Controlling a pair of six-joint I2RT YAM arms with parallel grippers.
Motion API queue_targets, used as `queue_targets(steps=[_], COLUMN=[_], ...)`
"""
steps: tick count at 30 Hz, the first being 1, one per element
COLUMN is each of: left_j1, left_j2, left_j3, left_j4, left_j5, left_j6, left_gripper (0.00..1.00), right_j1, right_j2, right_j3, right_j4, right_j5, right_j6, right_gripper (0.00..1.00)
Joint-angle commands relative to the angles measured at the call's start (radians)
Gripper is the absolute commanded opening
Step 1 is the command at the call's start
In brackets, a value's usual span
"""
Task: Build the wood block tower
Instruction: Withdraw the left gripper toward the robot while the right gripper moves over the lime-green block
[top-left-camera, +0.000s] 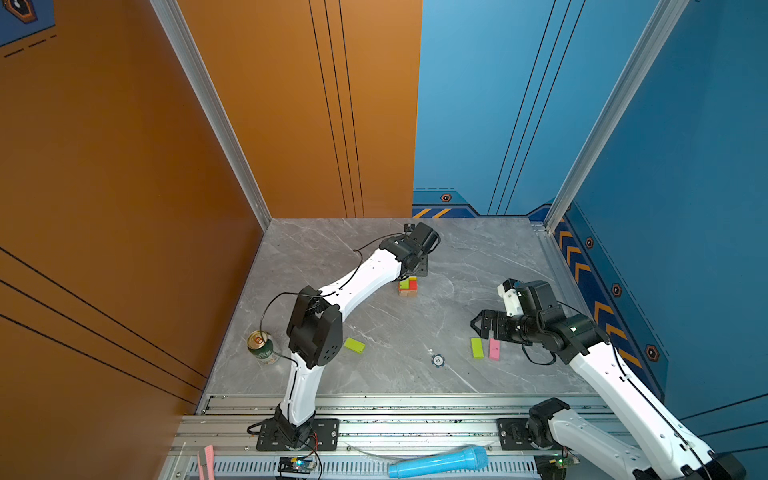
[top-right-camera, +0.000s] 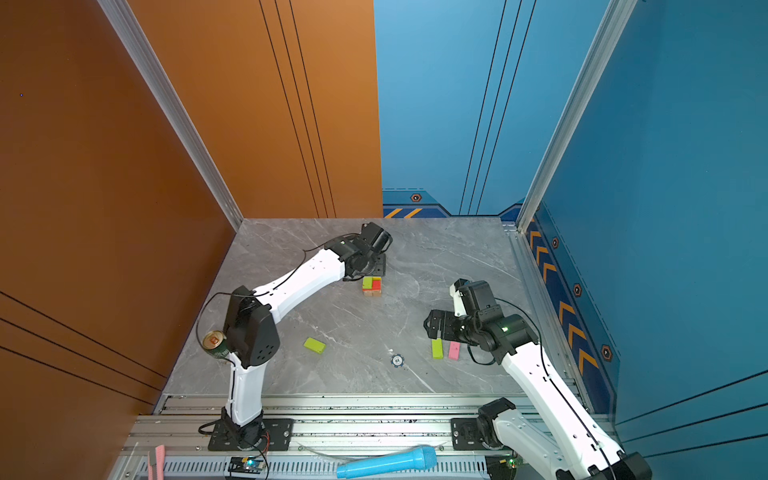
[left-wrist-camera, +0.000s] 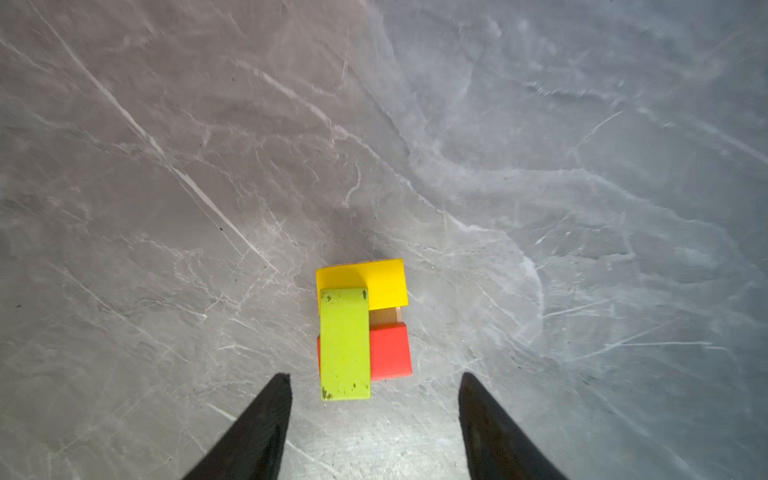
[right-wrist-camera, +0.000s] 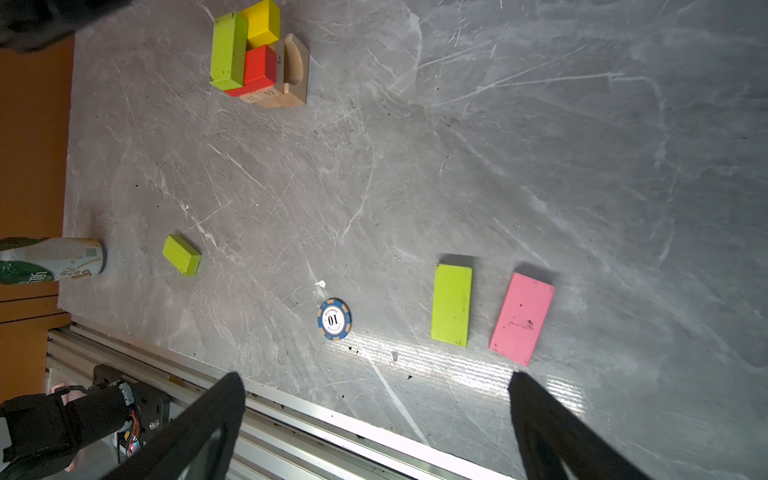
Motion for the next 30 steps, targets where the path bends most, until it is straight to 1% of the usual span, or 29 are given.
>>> queue_targets(steps=[1,5,8,13,14,17,18,19,23,26,27,30], left_j1=[-0.013,-0.027,-0.034,-0.051,-0.058,-0.087,-0.100,-0.117,-0.165,-0.209,-0.224,-0.247], left_j2=[-0.121,-0.265,-0.390,-0.609,-0.650,-0.776,-0.818,-0.858,-0.996,-1.083,-1.111,-1.177], left_j3=[-0.044,-0.176,-0.308,-0.530,-0.572,-0.702,-0.743,-0.783,-0.935,-1.026,-1.055,-1.125], left_j4=[-0.020,0.016,0.064,0.089,0.099,0.123,0.122,0.122,0.123,0.126,0.126,0.129], left_j5=[-0.062,-0.090,-0.068,-0.068,-0.060,-0.033,-0.032,-0.032,-0.016,-0.011,-0.014,-0.008], left_j6=[0.032,0.054,0.071,0.072,0.072,0.070,0.070,0.065,0.011,-0.030,-0.046,-0.074], left_gripper=[0.72,0.77,0.80,0.85,0.90,0.97,1.00,0.98,0.98,0.98,0.98,0.98], right_j1=[-0.005,-0.005,-0.004,0.000,0.001,0.004,0.004,0.005,0.018,0.048,0.064,0.101], right_j2=[0.021,0.051,0.075,0.115,0.124,0.149,0.155,0.164,0.190,0.210,0.219,0.245], right_j3=[-0.001,0.000,0.002,0.009,0.011,0.007,0.001,-0.004,-0.042,-0.057,-0.060,-0.055], right_j4=[0.012,0.018,0.022,0.020,0.020,0.017,0.016,0.018,0.049,0.069,0.073,0.075], right_j5=[0.026,0.041,0.052,0.074,0.081,0.106,0.114,0.119,0.124,0.133,0.143,0.171], right_j6=[-0.008,-0.002,0.002,0.015,0.016,0.023,0.027,0.033,0.070,0.105,0.116,0.129], right_gripper=[1.00,1.00,1.00,1.00,1.00,0.98,0.97,0.96,0.84,0.75,0.73,0.71])
